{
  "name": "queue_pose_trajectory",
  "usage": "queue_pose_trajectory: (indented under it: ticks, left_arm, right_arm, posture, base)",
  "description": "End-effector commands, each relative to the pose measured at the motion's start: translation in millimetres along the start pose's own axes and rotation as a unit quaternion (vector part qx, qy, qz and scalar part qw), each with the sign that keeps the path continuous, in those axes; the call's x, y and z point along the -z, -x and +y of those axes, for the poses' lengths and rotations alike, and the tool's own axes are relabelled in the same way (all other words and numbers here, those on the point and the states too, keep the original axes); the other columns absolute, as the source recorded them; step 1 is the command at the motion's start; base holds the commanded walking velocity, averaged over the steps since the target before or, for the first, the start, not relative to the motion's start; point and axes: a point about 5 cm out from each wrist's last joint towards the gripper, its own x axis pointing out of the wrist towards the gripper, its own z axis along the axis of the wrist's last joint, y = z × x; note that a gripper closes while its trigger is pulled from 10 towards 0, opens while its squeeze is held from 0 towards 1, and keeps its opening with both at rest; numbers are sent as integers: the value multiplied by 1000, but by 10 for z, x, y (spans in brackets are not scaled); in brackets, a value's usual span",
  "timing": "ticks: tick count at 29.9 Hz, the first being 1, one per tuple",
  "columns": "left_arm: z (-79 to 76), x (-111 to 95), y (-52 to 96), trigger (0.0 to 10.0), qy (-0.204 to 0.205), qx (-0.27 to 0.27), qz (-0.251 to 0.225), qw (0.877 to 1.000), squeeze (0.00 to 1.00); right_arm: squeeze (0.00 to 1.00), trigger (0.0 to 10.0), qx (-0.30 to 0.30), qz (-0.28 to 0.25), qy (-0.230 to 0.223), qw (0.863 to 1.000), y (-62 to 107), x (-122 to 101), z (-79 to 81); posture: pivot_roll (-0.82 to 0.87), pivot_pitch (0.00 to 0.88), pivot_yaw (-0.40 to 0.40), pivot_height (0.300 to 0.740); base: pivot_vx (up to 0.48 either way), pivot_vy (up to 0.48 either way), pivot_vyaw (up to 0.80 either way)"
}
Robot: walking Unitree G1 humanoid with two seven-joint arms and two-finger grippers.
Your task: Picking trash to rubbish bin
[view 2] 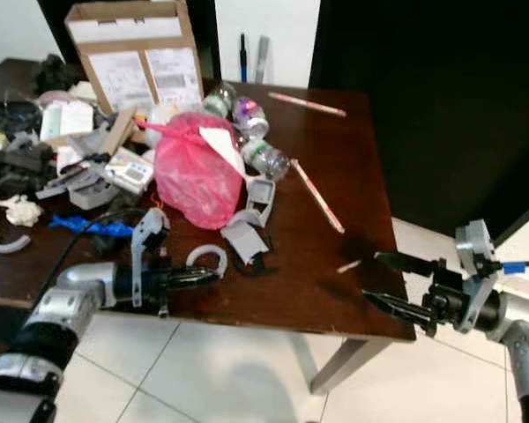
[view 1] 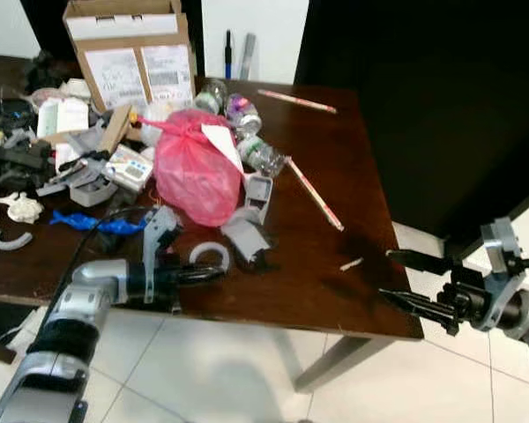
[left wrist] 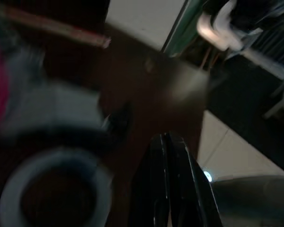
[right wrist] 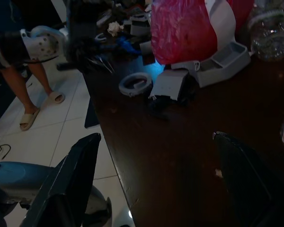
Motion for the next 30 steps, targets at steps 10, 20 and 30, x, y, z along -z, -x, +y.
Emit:
queue_pose_trajectory:
  ticks: [10,20,30]
  left_arm:
    - [-298,-299,120,5020,-43,1,-45,998,0]
    - [14,-152,134,10000,-117,-158,136,971,1000]
    - [102,-378,115,10000,-243,-127,307,911,1000]
  right_arm:
    - [0,10000,2,-13,-4,1000,14,25,-9]
    - [0,10000,-1,-7,-8,1000,-12,46,-20]
    - [0,10000,-1,-6,-7,1000,-21,48,-15]
  posture:
    - [12,132,-47,740]
    - [18,136,-55,740]
    - [8,137,-49,740]
  base:
    - [0,0,0]
    - [0,0,0]
    - [0,0,0]
